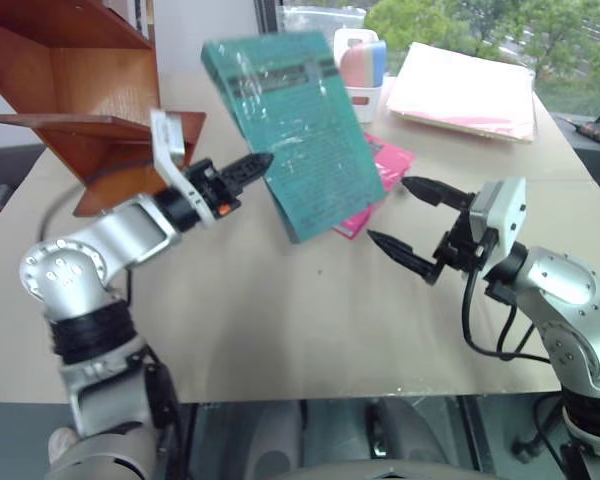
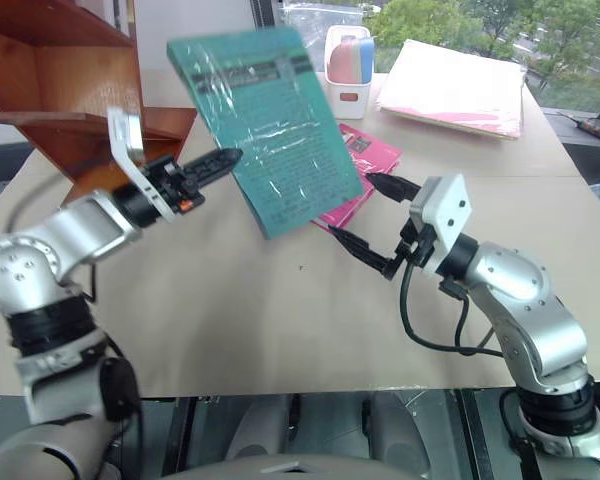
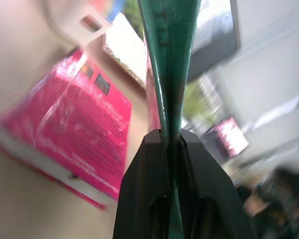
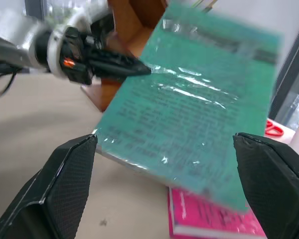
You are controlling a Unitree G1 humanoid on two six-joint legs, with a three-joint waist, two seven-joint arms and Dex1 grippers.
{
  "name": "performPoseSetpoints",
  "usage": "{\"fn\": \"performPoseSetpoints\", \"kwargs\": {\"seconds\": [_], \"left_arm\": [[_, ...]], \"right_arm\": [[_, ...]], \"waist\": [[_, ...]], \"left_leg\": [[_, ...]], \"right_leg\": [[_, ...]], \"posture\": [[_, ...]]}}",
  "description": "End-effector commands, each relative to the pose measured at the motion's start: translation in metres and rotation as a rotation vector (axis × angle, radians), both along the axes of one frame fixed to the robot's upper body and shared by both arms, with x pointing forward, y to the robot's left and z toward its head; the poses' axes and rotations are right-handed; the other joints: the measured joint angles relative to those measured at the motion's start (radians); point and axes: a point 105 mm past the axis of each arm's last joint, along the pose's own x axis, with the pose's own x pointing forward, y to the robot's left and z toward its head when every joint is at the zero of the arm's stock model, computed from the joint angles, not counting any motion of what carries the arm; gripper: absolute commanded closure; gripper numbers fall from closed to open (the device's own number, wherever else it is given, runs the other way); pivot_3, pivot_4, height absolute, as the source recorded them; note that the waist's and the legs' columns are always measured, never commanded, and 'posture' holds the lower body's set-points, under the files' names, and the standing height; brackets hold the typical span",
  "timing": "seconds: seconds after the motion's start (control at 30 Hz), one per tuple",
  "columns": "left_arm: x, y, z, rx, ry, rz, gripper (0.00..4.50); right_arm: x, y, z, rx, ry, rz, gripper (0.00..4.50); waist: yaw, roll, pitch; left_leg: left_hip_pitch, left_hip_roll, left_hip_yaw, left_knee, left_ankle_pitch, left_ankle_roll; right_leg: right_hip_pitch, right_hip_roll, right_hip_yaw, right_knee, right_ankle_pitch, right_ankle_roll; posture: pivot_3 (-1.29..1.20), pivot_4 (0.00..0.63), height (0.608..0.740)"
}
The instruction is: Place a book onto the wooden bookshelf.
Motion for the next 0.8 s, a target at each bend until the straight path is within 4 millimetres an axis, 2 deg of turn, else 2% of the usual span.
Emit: {"fn": "performPoseSetpoints", "kwargs": {"seconds": [0.03,0.2,0.37,0.47,0.67,0.8], "left_arm": [[-0.011,-0.006,0.058,0.261,-0.389,0.014,4.47],[-0.016,-0.01,0.096,0.635,-0.75,0.06,4.47],[-0.009,-0.002,0.106,1.094,-1.003,0.112,4.47],[-0.006,0.004,0.121,1.325,-1.152,0.14,4.47],[0.005,0.031,0.137,1.662,-1.292,0.17,4.47],[0.005,0.04,0.14,1.696,-1.286,0.131,4.47]], "right_arm": [[0.0,0.006,0.011,0.025,-0.053,0.036,0.0],[0.004,0.012,0.014,0.037,-0.063,0.067,0.0],[0.009,0.016,0.014,0.037,-0.071,0.089,0.0],[0.012,0.018,0.014,0.045,-0.078,0.093,0.0],[0.014,0.02,0.009,0.068,-0.089,0.087,0.0],[0.014,0.02,0.007,0.08,-0.095,0.084,0.0]], "waist": [[-0.002,0.0,0.001],[-0.003,0.001,0.001],[-0.003,0.001,0.002],[-0.003,0.001,0.002],[-0.003,0.002,0.002],[-0.004,0.002,0.002]], "left_leg": [[0.0,0.0,0.0,-0.001,0.0,0.0],[0.0,0.0,0.001,-0.004,0.0,-0.001],[-0.001,0.001,0.002,-0.005,0.0,0.0],[-0.001,0.001,0.002,-0.005,0.0,0.0],[-0.002,0.001,0.003,-0.005,0.0,0.0],[-0.002,0.001,0.003,-0.005,0.0,0.0]], "right_leg": [[-0.001,0.0,0.0,0.0,0.0,0.0],[-0.001,0.0,0.001,-0.003,0.0,0.0],[-0.002,0.001,0.001,-0.004,0.0,-0.001],[-0.003,0.001,0.001,-0.004,0.0,-0.001],[-0.003,0.001,0.001,-0.004,0.0,0.0],[-0.003,0.001,0.001,-0.004,0.0,0.0]], "posture": [[0.0,0.15,0.74],[0.0,0.15,0.74],[0.0,0.15,0.74],[0.0,0.15,0.74],[0.0,0.15,0.74],[0.0,0.15,0.74]]}}
